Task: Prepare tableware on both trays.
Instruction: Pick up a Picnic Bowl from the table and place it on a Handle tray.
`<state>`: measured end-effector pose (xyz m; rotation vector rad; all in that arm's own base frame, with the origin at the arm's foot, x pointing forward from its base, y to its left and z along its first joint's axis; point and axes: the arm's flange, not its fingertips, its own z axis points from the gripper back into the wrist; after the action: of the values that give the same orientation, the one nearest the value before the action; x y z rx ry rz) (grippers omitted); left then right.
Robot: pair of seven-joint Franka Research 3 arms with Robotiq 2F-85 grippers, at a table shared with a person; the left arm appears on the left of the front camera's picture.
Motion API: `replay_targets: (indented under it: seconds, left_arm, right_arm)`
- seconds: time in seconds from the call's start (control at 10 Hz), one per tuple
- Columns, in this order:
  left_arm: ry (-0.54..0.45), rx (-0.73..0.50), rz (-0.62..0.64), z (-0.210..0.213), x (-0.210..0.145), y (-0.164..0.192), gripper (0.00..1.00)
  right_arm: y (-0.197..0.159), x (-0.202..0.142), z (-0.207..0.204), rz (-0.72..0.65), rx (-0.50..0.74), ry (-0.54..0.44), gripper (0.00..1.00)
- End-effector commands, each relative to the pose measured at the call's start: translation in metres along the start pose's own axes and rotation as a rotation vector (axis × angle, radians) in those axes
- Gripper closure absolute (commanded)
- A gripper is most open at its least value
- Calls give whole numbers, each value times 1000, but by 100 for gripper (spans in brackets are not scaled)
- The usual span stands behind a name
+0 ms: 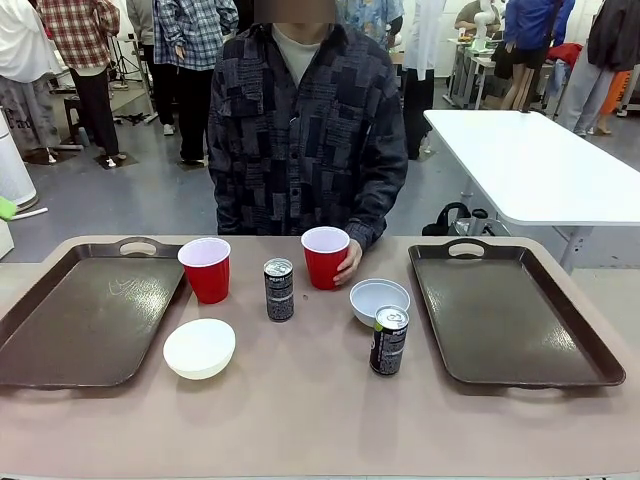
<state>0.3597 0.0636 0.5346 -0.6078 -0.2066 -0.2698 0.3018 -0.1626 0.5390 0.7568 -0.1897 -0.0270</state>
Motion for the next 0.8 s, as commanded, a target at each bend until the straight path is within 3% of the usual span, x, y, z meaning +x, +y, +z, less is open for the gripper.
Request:
replay_targets:
  seconds: [0.0,0.3,0.5,0.7]
  left_arm:
    - [119,174,-33,-22,43,-38,0]
    - [251,366,-147,-98,72,-95,0]
    - [261,479,-269,-152,61,-123,0]
    - [230,634,-306,-208,37,-137,0]
  right_arm:
    - [-1,0,1,-2,1,-7,0]
    - [-1,0,1,-2,1,-7,0]
    - [-1,0,1,-2,1,-7,0]
    - [-1,0,1,-2,1,-7,0]
